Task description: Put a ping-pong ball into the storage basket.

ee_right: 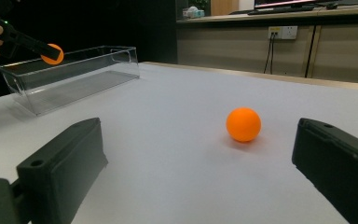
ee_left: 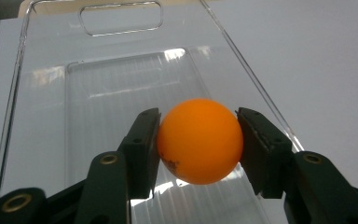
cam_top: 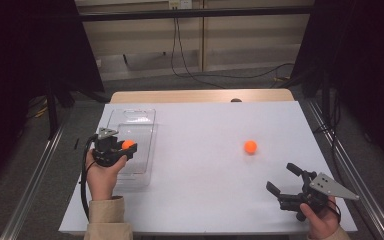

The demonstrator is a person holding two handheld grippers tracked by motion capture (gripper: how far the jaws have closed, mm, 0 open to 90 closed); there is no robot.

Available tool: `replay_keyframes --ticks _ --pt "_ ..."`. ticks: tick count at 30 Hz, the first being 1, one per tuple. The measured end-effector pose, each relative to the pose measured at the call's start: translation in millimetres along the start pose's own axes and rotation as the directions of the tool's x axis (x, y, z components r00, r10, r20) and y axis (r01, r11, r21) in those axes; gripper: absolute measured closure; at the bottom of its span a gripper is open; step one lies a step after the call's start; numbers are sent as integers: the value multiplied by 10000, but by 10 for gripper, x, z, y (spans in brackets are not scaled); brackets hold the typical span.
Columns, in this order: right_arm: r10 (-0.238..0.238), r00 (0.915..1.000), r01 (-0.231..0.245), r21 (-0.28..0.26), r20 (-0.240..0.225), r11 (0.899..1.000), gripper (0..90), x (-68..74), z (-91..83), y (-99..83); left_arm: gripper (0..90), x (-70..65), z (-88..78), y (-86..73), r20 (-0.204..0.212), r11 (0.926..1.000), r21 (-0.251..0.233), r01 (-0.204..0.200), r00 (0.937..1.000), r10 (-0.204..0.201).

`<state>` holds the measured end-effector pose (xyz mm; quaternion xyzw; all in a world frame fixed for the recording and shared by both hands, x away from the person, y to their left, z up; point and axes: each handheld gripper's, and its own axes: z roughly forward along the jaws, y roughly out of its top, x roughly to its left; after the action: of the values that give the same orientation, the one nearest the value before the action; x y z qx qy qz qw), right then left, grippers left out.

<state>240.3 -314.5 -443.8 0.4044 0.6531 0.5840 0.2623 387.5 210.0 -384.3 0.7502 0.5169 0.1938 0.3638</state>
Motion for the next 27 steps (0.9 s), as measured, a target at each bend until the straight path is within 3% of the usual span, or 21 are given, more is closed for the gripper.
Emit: replay_keyframes --ticks 27 --pt "20 10000 -20 4 -8 10000 18 1 -1 1 508 63 76 -76 -386 9997 217 147 9992 -139"
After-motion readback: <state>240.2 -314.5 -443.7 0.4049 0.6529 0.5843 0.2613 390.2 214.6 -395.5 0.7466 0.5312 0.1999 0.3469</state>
